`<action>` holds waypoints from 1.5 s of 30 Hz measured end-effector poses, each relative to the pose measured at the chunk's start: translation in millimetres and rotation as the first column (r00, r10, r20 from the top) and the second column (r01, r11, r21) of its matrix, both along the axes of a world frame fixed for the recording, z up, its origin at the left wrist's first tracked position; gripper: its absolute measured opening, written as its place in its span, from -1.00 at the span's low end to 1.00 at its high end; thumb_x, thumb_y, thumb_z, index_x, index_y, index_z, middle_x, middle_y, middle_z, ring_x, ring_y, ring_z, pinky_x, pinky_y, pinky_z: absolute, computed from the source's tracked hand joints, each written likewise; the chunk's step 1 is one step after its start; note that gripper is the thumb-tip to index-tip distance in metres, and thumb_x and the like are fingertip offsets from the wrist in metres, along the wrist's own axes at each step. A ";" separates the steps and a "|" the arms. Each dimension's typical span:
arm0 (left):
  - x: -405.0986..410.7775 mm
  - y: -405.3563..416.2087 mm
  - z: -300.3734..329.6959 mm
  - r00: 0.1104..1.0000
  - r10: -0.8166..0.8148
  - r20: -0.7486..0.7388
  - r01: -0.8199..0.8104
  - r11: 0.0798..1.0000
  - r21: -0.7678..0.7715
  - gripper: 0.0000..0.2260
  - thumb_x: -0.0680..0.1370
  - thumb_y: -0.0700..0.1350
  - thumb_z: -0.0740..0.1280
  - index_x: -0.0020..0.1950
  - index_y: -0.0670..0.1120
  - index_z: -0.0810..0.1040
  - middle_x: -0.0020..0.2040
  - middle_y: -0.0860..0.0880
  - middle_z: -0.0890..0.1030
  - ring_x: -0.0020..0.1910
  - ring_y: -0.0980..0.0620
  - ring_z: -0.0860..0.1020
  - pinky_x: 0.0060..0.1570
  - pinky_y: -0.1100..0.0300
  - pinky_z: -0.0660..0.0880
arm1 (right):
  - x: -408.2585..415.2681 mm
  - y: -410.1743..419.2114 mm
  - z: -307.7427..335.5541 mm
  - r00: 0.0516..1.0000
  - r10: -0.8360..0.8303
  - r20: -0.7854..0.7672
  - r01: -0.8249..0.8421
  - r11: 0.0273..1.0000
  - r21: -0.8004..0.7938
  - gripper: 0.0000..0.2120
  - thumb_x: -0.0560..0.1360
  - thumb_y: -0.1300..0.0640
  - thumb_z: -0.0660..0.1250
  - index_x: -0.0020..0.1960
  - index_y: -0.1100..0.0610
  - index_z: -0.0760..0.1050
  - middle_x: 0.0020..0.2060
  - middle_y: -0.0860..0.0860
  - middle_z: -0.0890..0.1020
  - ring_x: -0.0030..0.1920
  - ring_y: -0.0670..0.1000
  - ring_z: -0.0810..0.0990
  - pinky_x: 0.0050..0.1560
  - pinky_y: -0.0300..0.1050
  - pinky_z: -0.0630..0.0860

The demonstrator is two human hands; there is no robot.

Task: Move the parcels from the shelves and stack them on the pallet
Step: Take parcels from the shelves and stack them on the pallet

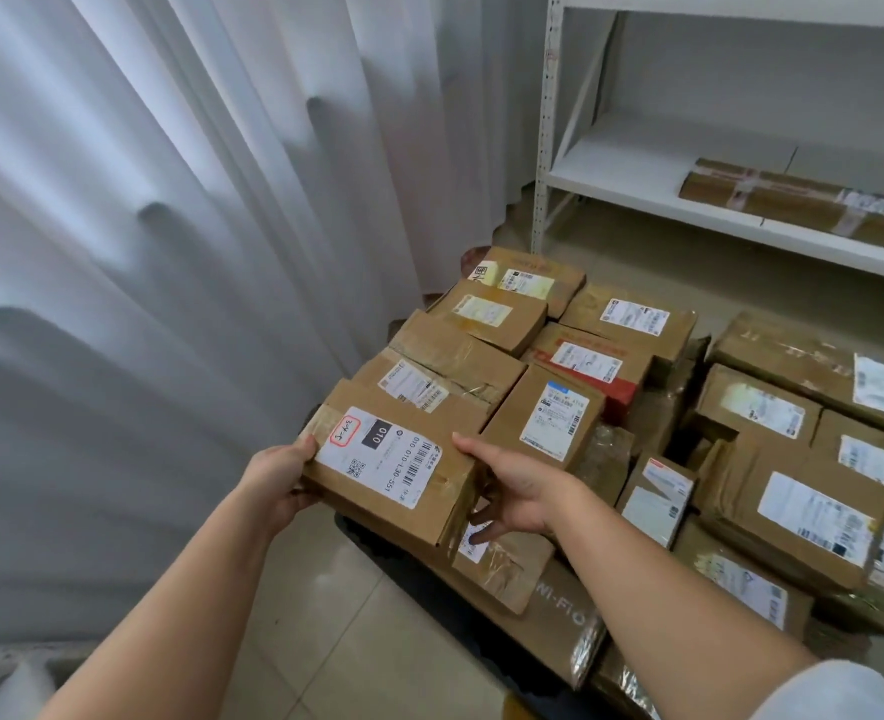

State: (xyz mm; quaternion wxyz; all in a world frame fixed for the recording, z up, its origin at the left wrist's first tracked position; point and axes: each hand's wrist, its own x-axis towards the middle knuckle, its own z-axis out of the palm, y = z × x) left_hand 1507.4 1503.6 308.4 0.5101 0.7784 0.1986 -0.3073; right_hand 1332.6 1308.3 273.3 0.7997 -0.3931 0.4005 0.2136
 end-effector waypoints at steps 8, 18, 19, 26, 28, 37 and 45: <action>39.9 27.9 -59.9 0.999 0.013 -0.050 -0.006 0.991 0.136 -0.82 0.67 -0.10 0.23 0.15 -0.21 0.40 -0.04 -0.17 0.51 0.03 -0.17 0.48 0.02 -0.07 0.49 | 48.1 44.2 -50.0 0.995 0.021 -0.100 -0.019 1.000 0.017 -0.70 0.58 -0.17 0.25 0.22 -0.03 0.43 -0.03 0.10 0.58 0.01 0.20 0.58 0.22 0.27 0.43; 103.0 30.0 -113.5 0.982 -0.041 -0.183 0.068 0.987 0.147 -0.85 0.66 -0.15 0.24 0.16 -0.21 0.41 -0.06 -0.17 0.46 -0.15 -0.10 0.44 0.00 -0.05 0.46 | 96.3 75.7 -100.4 0.960 -0.104 -0.259 0.108 0.994 0.000 -0.69 0.58 -0.15 0.27 0.22 -0.01 0.37 -0.09 0.10 0.55 -0.10 0.14 0.54 0.19 0.23 0.41; 109.3 27.3 -115.3 0.981 -0.054 -0.188 0.082 0.987 0.142 -0.84 0.66 -0.15 0.24 0.18 -0.21 0.41 0.00 -0.18 0.46 -0.11 -0.11 0.44 0.00 -0.05 0.46 | 100.3 74.9 -103.4 0.959 -0.116 -0.259 0.118 0.993 -0.007 -0.69 0.58 -0.15 0.28 0.22 -0.02 0.37 -0.07 0.10 0.55 -0.11 0.14 0.54 0.14 0.21 0.42; 128.6 0.7 -121.3 0.965 -0.134 -0.224 0.171 0.973 0.154 -0.80 0.63 -0.15 0.28 0.20 -0.17 0.37 0.11 -0.13 0.41 0.08 -0.15 0.43 0.14 -0.08 0.48 | 106.9 63.0 -107.1 0.938 -0.207 -0.280 0.201 0.978 -0.050 -0.71 0.57 -0.16 0.29 0.15 0.02 0.45 -0.04 0.12 0.59 -0.04 0.15 0.60 -0.11 0.09 0.52; 126.7 -7.7 -119.8 0.957 -0.170 -0.236 0.209 0.966 0.151 -0.78 0.62 -0.14 0.29 0.22 -0.16 0.37 0.12 -0.14 0.41 0.09 -0.17 0.43 0.16 -0.09 0.49 | 100.4 58.1 -106.6 0.929 -0.231 -0.289 0.224 0.973 -0.059 -0.68 0.56 -0.17 0.29 0.18 0.02 0.47 -0.03 0.12 0.59 0.00 0.17 0.60 -0.03 0.13 0.52; 74.9 -50.4 -122.1 0.920 -0.258 -0.294 0.304 0.945 0.121 -0.64 0.60 -0.11 0.33 0.36 -0.18 0.37 0.17 -0.17 0.40 0.13 -0.22 0.48 0.00 -0.04 0.54 | 39.2 29.3 -107.4 0.872 -0.329 -0.362 0.321 0.943 -0.084 -0.66 0.53 -0.20 0.32 0.11 0.04 0.46 0.02 0.16 0.54 0.08 0.21 0.56 0.17 0.26 0.48; 17.5 -67.9 -132.4 0.886 -0.307 -0.347 0.371 0.919 0.133 -0.62 0.62 -0.13 0.29 0.41 -0.18 0.34 0.20 -0.22 0.49 0.13 -0.22 0.52 0.00 -0.05 0.55 | -18.3 14.0 -116.5 0.863 -0.344 -0.369 0.341 0.937 -0.077 -0.71 0.55 -0.12 0.33 0.20 0.00 0.46 0.11 0.15 0.56 0.12 0.19 0.53 0.17 0.25 0.48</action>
